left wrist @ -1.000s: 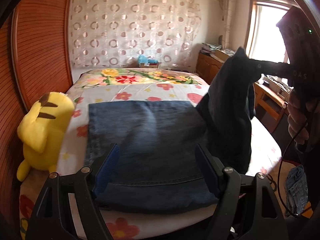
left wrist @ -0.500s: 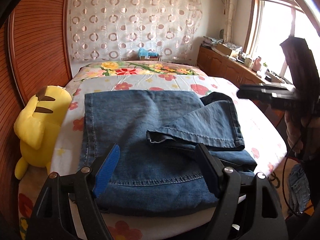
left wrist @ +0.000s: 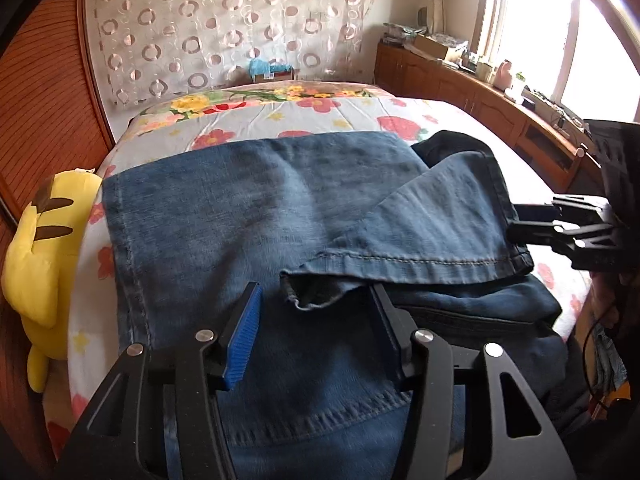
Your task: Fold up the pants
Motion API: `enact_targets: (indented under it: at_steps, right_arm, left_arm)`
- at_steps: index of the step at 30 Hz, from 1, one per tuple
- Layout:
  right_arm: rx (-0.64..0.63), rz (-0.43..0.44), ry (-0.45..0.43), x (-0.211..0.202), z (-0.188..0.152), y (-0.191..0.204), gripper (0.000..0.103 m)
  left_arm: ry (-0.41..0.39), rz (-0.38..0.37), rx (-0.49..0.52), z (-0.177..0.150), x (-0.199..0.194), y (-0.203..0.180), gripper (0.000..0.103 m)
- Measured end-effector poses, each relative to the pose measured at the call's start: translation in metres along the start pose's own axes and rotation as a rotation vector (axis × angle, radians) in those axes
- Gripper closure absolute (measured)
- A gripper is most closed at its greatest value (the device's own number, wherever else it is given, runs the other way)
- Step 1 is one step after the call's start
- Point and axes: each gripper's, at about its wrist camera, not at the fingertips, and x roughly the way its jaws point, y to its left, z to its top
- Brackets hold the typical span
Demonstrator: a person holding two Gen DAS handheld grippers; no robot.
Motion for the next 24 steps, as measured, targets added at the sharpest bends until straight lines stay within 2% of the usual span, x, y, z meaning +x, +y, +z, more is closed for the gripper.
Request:
enact_targets:
  at_steps: [3, 9, 11, 12, 13, 14, 15, 16, 19, 24]
  right_arm:
    - [0.014, 0.02, 0.015, 0.001, 0.001, 0.0, 0.058]
    - [0.027, 0.049, 0.022, 0.014, 0.006, -0.007, 0.058]
    - [0.028, 0.06, 0.02, 0.015, 0.008, -0.009, 0.059]
    - [0.03, 0.068, 0.014, 0.015, 0.001, -0.013, 0.064]
    - [0.027, 0.085, 0.01, 0.015, -0.001, -0.015, 0.079]
    - [0.022, 0.099, 0.006, 0.014, 0.0, -0.015, 0.083]
    - [0.023, 0.108, -0.007, 0.012, -0.006, -0.015, 0.085]
    - [0.029, 0.129, -0.023, 0.01, -0.006, -0.017, 0.091]
    - [0.047, 0.147, -0.046, 0.006, -0.003, -0.023, 0.097]
    - [0.013, 0.151, -0.135, -0.019, 0.017, -0.024, 0.097]
  left_arm:
    - [-0.005, 0.003, 0.02, 0.004, 0.0, -0.004, 0.051]
    - [-0.014, -0.006, 0.04, 0.009, 0.001, -0.007, 0.064]
    - [-0.021, -0.016, 0.036, 0.01, 0.001, -0.007, 0.073]
    - [-0.028, -0.022, 0.033, 0.011, 0.0, -0.006, 0.077]
    - [-0.039, -0.02, 0.031, 0.011, -0.002, -0.006, 0.084]
    - [-0.046, -0.012, 0.027, 0.011, -0.003, -0.005, 0.09]
    - [-0.041, 0.001, 0.019, 0.011, -0.004, -0.004, 0.091]
    - [-0.036, 0.003, 0.012, 0.011, -0.004, -0.003, 0.091]
    - [-0.065, -0.001, 0.005, 0.011, -0.015, -0.004, 0.092]
    - [-0.137, -0.011, 0.023, 0.013, -0.049, -0.017, 0.093]
